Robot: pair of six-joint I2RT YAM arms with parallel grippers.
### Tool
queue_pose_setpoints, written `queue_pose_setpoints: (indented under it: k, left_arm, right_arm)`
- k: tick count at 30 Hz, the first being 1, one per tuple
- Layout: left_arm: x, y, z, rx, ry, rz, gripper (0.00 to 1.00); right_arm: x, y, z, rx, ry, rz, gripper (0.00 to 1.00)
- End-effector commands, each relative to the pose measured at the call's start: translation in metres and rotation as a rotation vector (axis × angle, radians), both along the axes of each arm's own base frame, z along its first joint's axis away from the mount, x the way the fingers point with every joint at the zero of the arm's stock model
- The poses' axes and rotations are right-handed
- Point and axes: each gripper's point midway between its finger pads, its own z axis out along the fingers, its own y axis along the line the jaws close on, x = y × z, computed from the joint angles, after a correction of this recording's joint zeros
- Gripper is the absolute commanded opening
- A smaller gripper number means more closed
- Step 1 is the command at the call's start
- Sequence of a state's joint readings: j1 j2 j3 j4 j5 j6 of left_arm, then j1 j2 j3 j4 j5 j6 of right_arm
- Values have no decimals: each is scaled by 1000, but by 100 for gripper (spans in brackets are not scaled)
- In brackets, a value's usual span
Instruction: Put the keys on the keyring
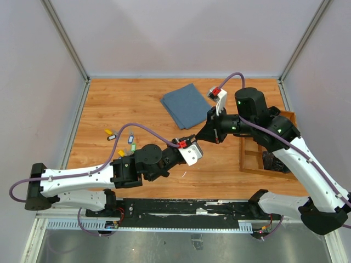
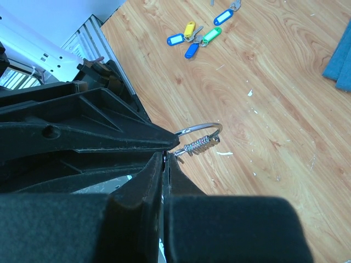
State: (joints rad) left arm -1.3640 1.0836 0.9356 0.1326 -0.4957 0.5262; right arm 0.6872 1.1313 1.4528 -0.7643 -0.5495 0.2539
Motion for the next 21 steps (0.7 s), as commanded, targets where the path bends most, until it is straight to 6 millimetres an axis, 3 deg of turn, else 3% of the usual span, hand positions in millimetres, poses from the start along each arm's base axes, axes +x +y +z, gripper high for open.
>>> queue_pose_setpoints:
  k: [1,21]
  left_arm:
    - [-1,7,26,-106,-20,15,25]
    - [-3,9,29,-119,-31,-3,27]
  right_arm:
    - [-2,-2,4,14,-7,-20,1]
    - [-2,-3,24,79,-29,-57,0]
